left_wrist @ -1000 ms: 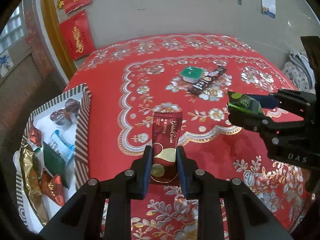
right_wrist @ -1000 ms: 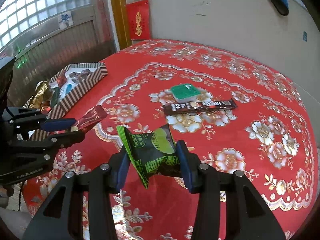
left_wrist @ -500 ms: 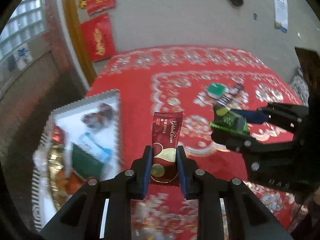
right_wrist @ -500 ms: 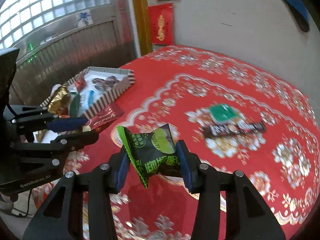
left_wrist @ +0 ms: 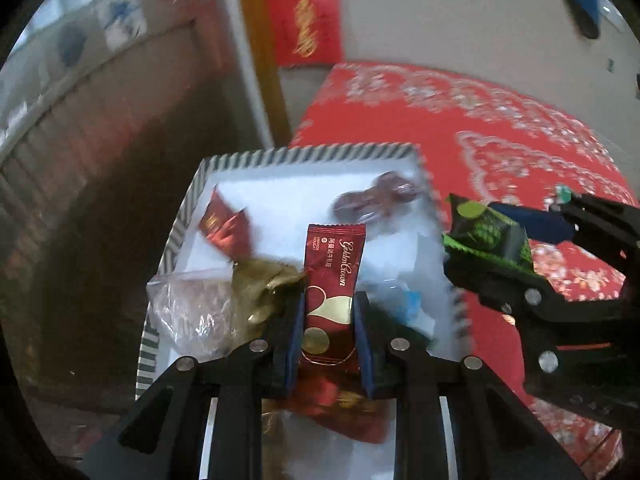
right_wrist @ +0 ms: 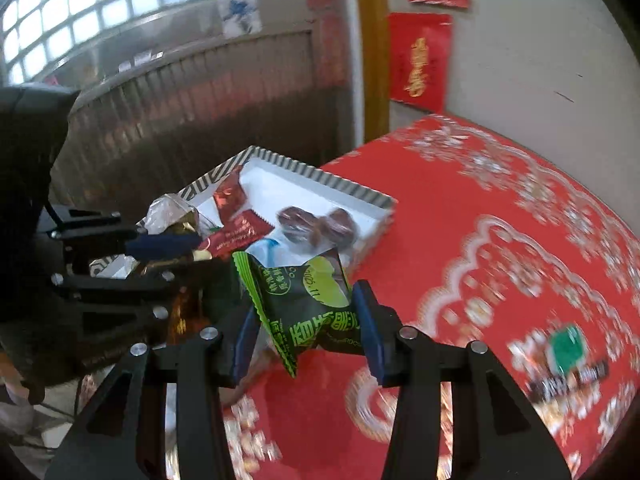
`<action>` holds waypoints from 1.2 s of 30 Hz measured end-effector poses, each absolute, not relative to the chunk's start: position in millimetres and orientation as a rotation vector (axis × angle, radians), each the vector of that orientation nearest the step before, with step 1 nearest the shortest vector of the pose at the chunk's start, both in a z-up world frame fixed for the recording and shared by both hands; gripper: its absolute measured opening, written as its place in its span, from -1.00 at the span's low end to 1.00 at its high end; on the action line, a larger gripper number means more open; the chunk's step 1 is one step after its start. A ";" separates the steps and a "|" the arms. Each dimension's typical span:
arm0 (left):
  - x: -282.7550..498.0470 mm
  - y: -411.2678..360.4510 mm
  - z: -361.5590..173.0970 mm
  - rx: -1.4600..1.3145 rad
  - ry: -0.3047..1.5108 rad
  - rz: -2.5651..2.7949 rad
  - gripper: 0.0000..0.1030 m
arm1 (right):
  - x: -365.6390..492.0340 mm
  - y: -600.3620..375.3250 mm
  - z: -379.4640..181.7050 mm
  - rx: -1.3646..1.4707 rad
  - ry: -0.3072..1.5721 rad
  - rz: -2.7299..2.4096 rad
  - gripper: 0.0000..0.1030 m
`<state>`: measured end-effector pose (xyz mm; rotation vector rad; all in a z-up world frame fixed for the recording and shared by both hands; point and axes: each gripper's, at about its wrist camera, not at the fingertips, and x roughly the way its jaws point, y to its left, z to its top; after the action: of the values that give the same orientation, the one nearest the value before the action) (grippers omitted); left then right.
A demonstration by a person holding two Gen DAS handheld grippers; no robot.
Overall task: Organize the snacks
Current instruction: 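Carry the red bar and green packet over the white tray and open both grippers, then move both grippers back from the tray to the Nescafe stick and mint box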
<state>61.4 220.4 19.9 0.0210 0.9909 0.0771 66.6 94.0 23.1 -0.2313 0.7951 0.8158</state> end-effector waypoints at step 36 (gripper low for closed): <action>34.2 205.7 68.1 -0.087 0.833 0.235 0.61 | 54.9 9.0 24.6 0.025 0.814 0.796 0.55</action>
<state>34.2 205.7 68.1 -0.0870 0.8331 0.2345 54.9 9.0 24.6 0.0245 0.8139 0.7962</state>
